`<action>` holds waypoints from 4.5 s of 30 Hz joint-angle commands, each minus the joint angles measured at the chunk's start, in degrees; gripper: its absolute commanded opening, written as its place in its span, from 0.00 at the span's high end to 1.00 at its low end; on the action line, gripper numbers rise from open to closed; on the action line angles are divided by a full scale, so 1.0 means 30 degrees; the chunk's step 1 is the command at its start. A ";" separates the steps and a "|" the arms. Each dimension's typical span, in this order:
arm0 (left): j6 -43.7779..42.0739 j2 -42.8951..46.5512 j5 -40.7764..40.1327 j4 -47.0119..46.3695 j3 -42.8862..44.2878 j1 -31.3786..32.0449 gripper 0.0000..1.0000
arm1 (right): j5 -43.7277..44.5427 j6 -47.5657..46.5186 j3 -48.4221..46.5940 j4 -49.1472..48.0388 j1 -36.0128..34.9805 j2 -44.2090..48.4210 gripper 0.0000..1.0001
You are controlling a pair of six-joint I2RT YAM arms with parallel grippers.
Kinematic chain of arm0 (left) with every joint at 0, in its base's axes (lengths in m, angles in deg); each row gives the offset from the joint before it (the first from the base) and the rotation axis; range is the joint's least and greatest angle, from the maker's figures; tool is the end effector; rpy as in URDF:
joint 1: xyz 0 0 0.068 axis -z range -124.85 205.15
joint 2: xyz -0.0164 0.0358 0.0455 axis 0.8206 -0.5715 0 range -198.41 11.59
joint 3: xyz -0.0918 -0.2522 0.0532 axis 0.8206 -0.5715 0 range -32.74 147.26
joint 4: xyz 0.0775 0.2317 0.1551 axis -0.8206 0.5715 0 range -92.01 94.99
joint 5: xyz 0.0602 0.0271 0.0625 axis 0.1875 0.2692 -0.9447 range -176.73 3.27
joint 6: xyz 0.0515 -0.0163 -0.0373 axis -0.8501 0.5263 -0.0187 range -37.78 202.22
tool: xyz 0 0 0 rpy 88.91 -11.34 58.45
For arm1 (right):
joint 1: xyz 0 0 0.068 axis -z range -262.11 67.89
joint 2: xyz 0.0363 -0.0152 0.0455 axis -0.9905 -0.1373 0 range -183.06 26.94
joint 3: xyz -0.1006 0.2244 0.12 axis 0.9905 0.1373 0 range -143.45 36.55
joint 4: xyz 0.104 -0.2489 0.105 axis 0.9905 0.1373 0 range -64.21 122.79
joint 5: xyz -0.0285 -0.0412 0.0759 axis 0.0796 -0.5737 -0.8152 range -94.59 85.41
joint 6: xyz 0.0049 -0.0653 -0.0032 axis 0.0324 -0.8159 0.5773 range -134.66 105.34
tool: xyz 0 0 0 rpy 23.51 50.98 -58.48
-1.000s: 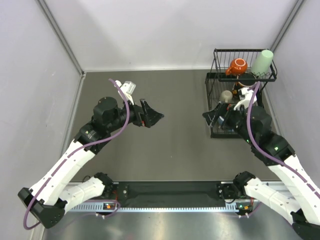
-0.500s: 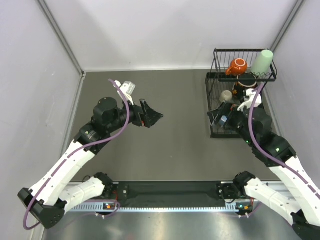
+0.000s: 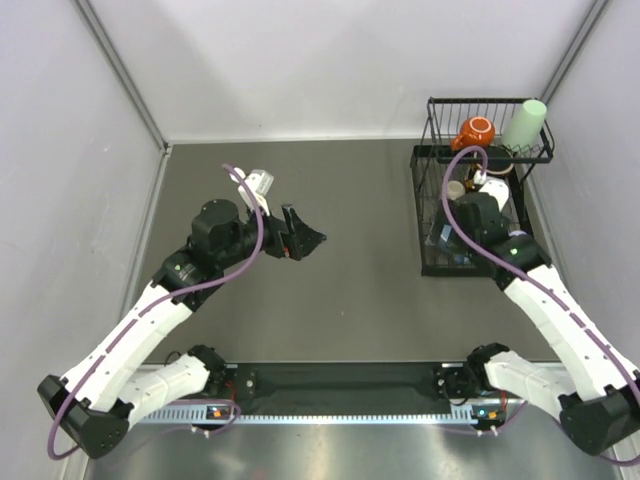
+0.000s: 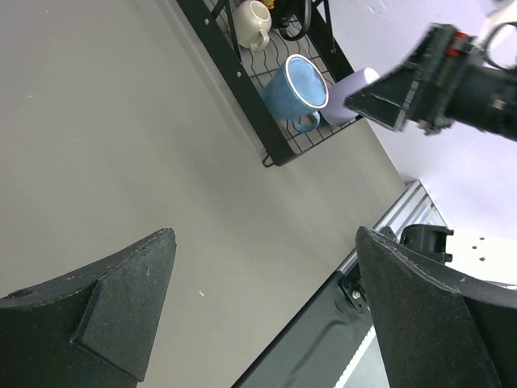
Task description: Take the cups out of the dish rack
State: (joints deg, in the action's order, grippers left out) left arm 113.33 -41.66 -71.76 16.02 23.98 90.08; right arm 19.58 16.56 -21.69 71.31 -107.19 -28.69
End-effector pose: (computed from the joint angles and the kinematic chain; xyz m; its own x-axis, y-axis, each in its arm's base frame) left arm 0.1989 -0.1552 0.3711 -0.5680 -0.2121 -0.7952 0.5427 0.6298 -0.5557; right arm 0.2181 0.0788 0.3221 -0.5871 0.2474 -0.7707 0.2212 0.9650 0.1413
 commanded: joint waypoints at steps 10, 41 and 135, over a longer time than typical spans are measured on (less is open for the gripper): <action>-0.0264 -0.0617 0.1603 -0.1171 0.0750 -0.0016 0.02 | -0.1402 -0.3314 0.0367 -0.1485 0.4169 -0.1405 0.00; -0.0030 0.0700 0.1046 -0.1845 -0.0715 -0.0015 0.02 | -0.1781 -0.1704 -0.0426 -0.3505 1.3546 -0.3456 0.00; 0.3510 -0.0500 0.5000 -0.4187 0.0104 -0.0015 0.04 | -2.0184 0.5262 0.1856 -1.1318 0.7930 0.3045 1.00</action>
State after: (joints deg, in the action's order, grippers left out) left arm 120.17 -42.71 -61.49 11.14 23.85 90.06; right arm -35.44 24.63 -19.09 52.27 -76.61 -22.53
